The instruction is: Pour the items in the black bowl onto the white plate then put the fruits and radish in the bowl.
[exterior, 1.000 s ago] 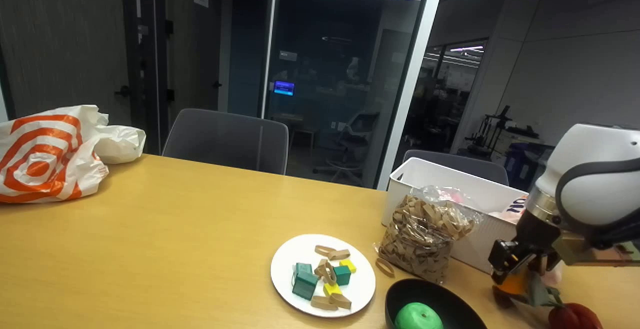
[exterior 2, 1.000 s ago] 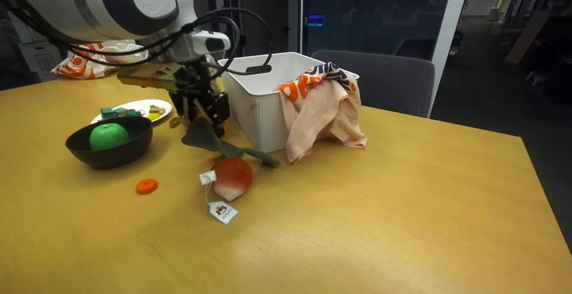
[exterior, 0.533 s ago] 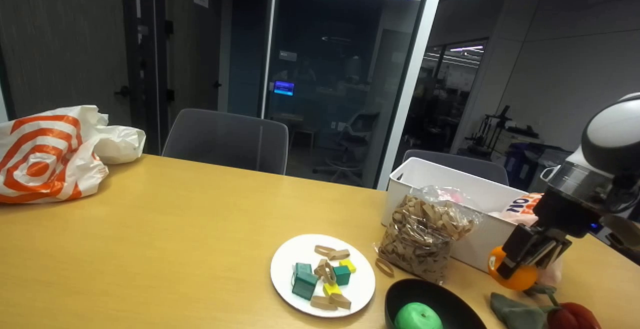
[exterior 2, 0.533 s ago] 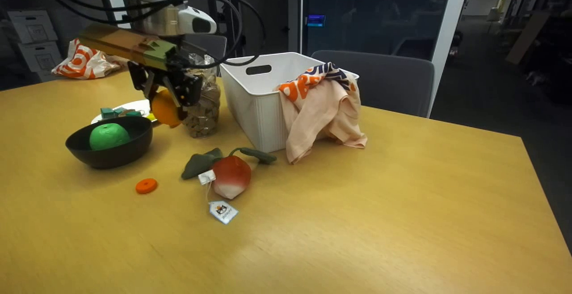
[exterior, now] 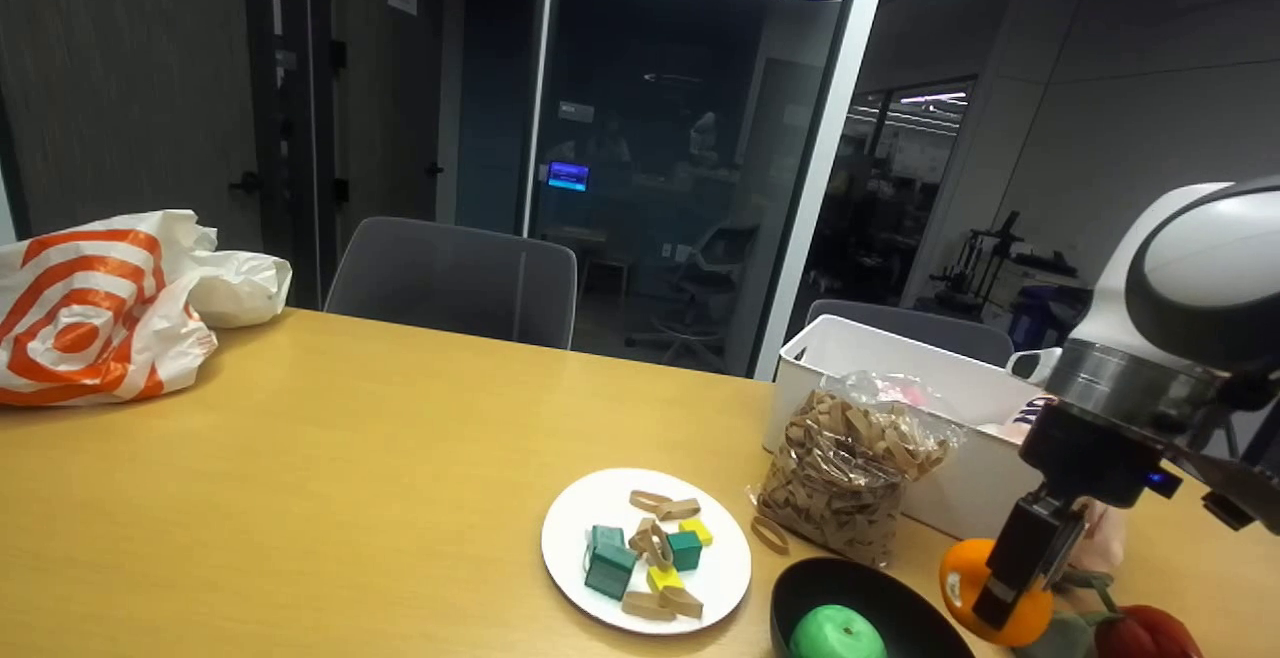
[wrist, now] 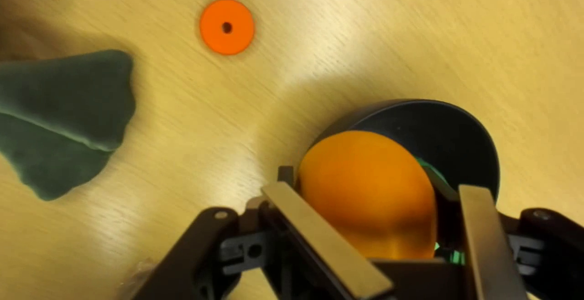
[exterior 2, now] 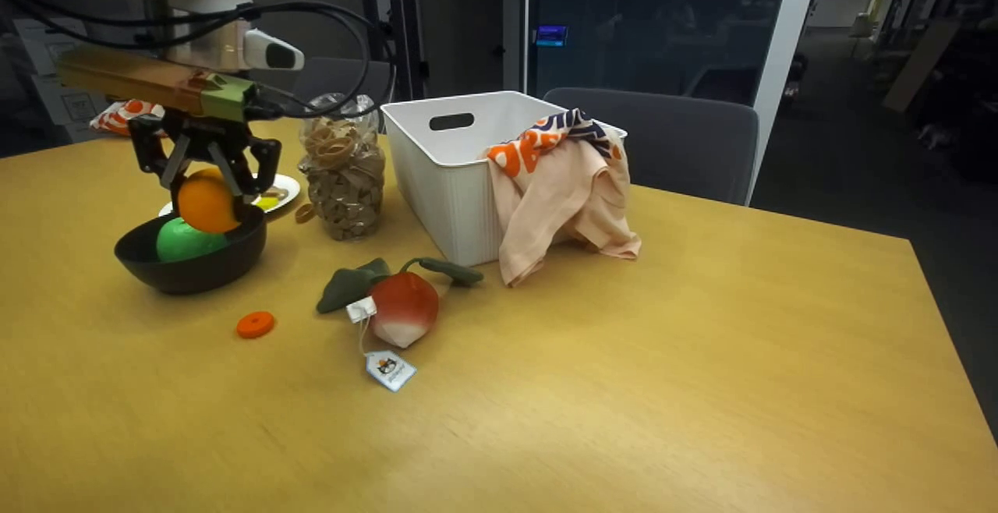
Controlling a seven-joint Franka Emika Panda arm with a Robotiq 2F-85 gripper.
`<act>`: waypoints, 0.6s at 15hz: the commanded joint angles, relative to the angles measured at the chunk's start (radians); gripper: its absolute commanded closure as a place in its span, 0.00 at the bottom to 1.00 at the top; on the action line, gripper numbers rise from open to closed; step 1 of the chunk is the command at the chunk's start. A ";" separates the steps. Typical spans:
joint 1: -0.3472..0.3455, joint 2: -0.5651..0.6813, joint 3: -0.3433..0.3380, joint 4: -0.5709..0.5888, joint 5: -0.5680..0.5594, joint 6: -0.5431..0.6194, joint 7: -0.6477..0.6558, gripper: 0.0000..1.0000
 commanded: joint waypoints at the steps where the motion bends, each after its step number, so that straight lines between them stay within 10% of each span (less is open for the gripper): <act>1: 0.037 0.027 0.039 0.006 -0.021 -0.001 -0.018 0.58; 9: 0.061 0.102 0.095 -0.021 -0.023 0.159 -0.036 0.58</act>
